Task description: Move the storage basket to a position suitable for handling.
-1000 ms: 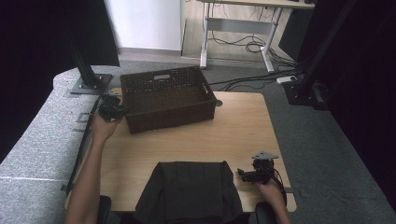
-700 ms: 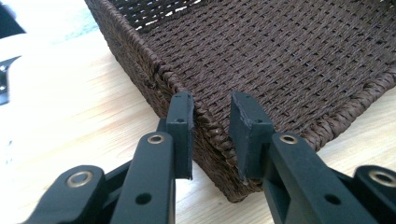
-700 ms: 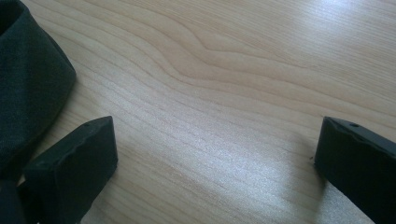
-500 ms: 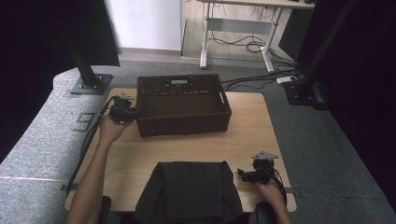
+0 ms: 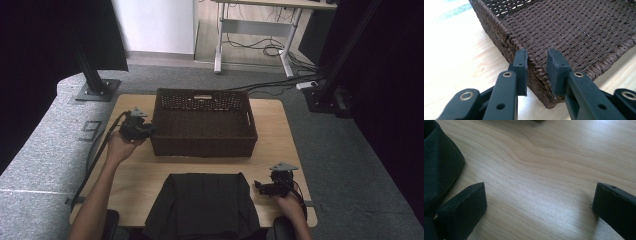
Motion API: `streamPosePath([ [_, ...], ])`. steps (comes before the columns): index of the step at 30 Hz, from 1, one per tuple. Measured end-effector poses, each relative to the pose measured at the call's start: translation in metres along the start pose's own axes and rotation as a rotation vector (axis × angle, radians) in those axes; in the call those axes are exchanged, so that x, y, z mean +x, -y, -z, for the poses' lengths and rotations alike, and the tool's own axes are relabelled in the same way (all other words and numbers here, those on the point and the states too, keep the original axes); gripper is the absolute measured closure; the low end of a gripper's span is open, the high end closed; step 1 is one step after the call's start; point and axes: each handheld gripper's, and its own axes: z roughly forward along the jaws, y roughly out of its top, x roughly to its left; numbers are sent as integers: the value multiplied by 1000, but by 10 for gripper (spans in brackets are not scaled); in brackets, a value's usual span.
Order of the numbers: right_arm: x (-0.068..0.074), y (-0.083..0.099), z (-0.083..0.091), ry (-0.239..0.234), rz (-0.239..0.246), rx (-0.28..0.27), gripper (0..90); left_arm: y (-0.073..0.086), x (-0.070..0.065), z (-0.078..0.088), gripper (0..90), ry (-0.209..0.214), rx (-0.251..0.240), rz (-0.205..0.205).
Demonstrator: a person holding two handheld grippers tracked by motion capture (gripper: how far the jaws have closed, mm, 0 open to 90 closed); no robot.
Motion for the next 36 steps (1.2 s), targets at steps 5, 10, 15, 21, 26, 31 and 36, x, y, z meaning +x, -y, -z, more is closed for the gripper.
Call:
streamPosePath([
  [5,0,0,0,0,-1,0,0,7,-9,8,707,3,-1,-3],
  [10,0,0,0,0,-1,2,0,16,-16,16,706,17,-5,-16],
  [15,0,0,0,-1,-1,2,0,23,-23,24,707,26,-7,-26],
  [21,0,0,0,-1,-1,2,0,30,-34,32,706,14,0,-43],
  [26,0,0,0,-1,-1,2,0,36,-40,38,704,17,0,-45],
  [31,0,0,0,-1,-1,2,0,39,-46,42,700,8,2,-60],
  [36,0,0,0,-1,-1,2,0,40,-46,42,693,3,-13,-94],
])
